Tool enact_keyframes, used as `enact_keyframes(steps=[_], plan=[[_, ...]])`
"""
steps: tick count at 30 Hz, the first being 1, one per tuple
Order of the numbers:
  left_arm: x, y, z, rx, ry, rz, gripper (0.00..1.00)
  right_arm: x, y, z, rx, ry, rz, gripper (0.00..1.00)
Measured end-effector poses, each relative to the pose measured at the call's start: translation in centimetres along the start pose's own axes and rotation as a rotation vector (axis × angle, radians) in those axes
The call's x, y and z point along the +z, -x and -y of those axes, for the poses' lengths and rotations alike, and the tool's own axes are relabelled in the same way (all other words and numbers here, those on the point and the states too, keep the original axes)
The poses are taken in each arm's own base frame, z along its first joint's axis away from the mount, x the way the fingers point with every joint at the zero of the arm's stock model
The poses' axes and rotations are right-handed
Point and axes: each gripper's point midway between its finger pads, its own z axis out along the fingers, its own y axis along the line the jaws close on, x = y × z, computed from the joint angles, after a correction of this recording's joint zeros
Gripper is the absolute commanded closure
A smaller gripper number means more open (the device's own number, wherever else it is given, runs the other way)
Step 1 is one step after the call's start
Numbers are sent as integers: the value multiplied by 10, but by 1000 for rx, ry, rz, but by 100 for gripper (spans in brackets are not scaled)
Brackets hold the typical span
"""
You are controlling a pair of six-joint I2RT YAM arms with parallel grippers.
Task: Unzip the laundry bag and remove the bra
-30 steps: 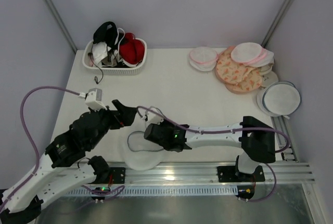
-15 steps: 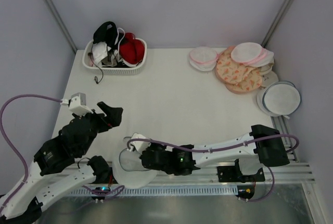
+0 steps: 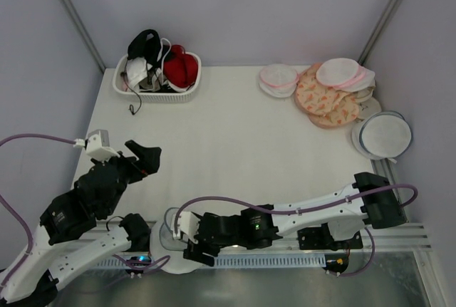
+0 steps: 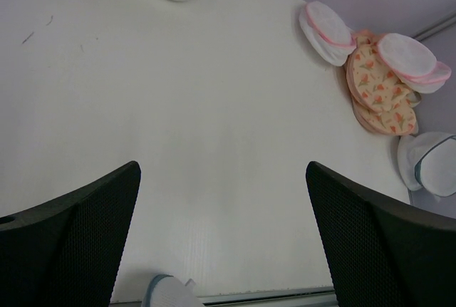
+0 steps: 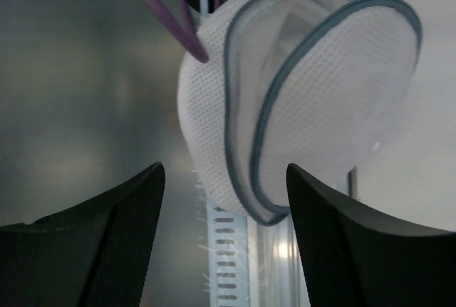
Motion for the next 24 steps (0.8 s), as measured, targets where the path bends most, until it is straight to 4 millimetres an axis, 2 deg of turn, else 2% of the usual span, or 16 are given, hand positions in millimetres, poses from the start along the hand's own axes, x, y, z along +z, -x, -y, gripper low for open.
enact_keyframes(steps=[2, 6, 10, 12, 13, 17, 18, 21, 24], plan=[[1, 0, 0, 3, 2, -2, 1, -4, 0, -14, 11, 79, -6, 23], [3, -3, 1, 13, 11, -10, 1, -20, 4, -32, 35, 183, 17, 22], [6, -6, 3, 24, 14, -24, 1, -42, 5, -23, 94, 205, 86, 21], [6, -7, 6, 26, 1, -32, 1, -57, 5, -1, 154, 156, 134, 19], [6, -8, 8, 25, -9, -35, 1, -65, 5, 17, 195, 100, 159, 18], [6, -9, 20, 30, -62, -53, 1, -95, 14, 94, 369, -180, 230, 6], [7, -11, 25, 31, -81, -62, 1, -99, 13, 106, 396, -233, 235, 0], [11, -21, 39, 51, -139, -100, 0, -113, 3, 141, 471, -393, 220, 1], [19, -38, 49, 84, -177, -154, 0, -127, -10, 167, 525, -527, 200, 1]])
